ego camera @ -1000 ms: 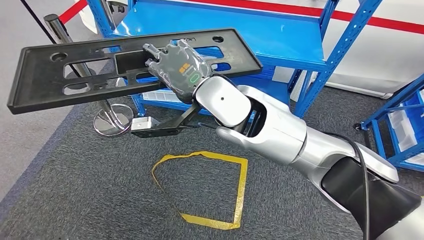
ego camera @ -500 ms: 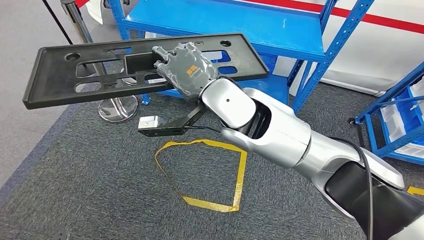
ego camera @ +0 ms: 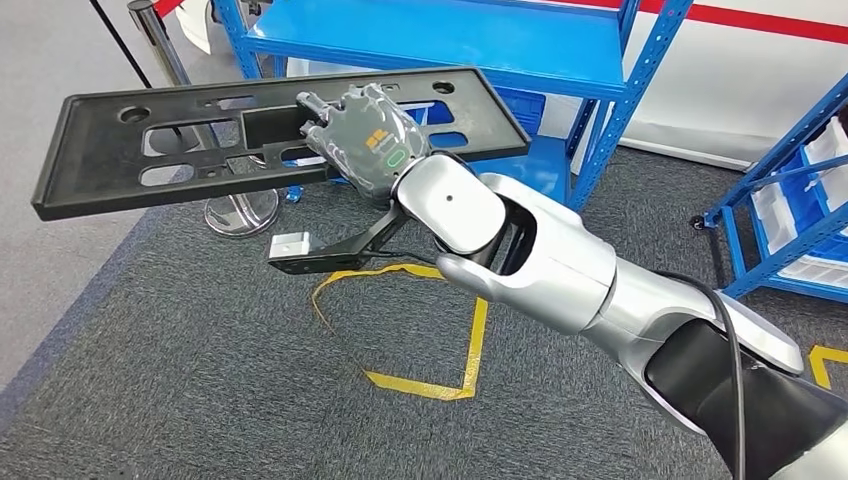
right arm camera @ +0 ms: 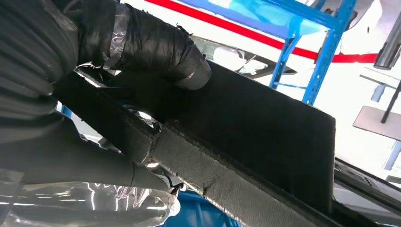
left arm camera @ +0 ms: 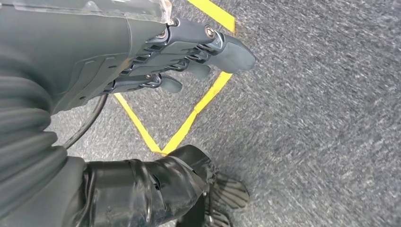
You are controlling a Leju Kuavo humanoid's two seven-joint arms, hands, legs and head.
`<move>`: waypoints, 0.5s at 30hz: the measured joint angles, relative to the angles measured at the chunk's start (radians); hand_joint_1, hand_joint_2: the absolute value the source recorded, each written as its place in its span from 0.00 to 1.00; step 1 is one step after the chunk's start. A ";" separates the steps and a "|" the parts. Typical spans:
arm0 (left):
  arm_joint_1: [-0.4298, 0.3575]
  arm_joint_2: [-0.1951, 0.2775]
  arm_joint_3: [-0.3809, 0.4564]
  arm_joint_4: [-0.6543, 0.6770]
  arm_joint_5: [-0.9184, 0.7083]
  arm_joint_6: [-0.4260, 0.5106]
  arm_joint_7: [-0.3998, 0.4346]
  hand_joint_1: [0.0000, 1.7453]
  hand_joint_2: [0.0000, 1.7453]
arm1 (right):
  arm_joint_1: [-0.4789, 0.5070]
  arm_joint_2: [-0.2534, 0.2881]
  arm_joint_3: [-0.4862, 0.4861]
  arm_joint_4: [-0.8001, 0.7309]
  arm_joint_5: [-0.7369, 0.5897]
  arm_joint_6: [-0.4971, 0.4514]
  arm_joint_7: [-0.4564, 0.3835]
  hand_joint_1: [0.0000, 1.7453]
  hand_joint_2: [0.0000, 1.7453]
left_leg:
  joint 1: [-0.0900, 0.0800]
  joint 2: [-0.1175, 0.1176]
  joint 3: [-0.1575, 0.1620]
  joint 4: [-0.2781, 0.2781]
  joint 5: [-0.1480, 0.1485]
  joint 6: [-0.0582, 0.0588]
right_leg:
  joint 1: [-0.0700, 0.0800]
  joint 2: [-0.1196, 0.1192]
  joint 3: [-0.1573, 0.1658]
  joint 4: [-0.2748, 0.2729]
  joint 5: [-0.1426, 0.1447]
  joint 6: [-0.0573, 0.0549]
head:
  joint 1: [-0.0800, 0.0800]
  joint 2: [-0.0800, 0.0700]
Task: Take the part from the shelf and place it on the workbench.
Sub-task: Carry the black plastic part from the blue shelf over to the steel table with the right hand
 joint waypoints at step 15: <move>0.001 -0.008 0.000 0.000 -0.001 0.005 -0.004 0.00 1.00 | 0.000 0.001 -0.002 0.008 0.017 -0.008 0.015 1.00 1.00 | 0.007 -0.009 0.038 -0.124 0.009 0.049 | -0.008 0.024 -0.031 0.114 -0.037 0.007 | 0.004 0.000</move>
